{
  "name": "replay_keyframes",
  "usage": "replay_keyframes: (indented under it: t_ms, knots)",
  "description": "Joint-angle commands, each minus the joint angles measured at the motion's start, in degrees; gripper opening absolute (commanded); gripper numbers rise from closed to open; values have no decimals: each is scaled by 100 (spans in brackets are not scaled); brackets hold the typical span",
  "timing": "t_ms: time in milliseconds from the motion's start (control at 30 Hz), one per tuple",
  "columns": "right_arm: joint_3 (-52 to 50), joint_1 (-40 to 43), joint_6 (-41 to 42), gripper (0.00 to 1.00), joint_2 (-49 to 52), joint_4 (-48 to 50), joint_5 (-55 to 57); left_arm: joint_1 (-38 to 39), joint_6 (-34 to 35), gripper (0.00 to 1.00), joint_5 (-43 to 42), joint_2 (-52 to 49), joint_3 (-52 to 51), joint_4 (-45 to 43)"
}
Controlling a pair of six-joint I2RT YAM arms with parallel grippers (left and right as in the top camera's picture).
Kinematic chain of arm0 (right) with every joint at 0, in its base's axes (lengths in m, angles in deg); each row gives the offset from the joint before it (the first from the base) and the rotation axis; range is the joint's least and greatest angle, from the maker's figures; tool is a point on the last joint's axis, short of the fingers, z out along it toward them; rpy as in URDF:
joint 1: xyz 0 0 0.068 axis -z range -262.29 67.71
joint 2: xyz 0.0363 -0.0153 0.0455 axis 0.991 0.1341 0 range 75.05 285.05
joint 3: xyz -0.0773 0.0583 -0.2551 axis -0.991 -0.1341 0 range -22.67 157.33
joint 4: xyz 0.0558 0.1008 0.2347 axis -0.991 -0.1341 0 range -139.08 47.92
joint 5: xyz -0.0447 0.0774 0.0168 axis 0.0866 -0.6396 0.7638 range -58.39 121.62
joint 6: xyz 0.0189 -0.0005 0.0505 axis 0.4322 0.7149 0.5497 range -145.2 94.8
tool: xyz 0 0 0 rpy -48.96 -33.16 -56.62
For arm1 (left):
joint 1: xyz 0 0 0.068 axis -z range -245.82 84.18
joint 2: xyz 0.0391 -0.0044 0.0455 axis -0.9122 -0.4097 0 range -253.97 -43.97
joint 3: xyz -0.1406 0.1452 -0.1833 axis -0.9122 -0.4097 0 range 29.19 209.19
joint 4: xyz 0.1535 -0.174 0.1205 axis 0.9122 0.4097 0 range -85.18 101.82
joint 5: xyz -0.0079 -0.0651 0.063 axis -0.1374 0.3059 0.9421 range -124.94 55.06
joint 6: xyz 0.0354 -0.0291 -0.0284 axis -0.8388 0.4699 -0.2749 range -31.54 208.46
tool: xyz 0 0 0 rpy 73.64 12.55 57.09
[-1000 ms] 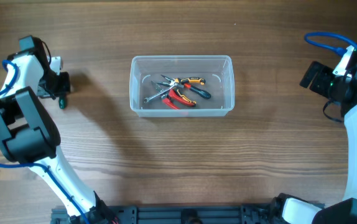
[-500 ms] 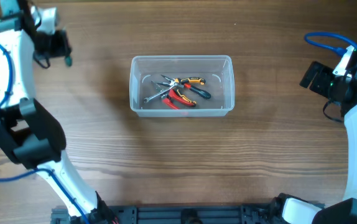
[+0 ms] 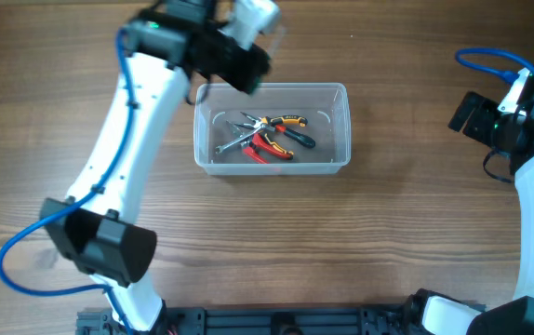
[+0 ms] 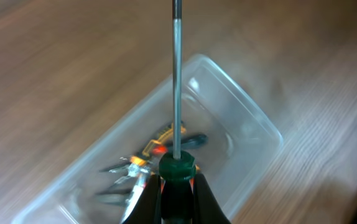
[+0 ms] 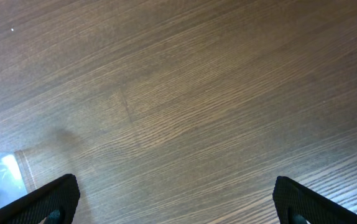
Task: Pack container
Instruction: 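Carry the screwdriver over the container and open the left gripper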
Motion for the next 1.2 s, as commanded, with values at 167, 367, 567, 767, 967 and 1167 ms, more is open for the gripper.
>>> replay_keyframes:
  t_ms: [167,367,567,767,967,1167]
  knots:
    - [7,2,107,100,-26,15,96,739,-789,4,734,-765,22,422]
    - [7,2,107,100,-26,13,98,686,-938,4,798,-1456,22,704]
    - [7,2,105,100,-26,15,98,664,-931,4,787,-1790,22,868]
    - [7,2,105,100,-26,15,98,662,-933,4,793,-1860,20,1029]
    - [7,2,105,100,-26,13,98,662,-931,6,791,-1891,0,1163]
    - [7,2,105,100,-26,13,98,662,-933,22,793,-1947,-9,1167]
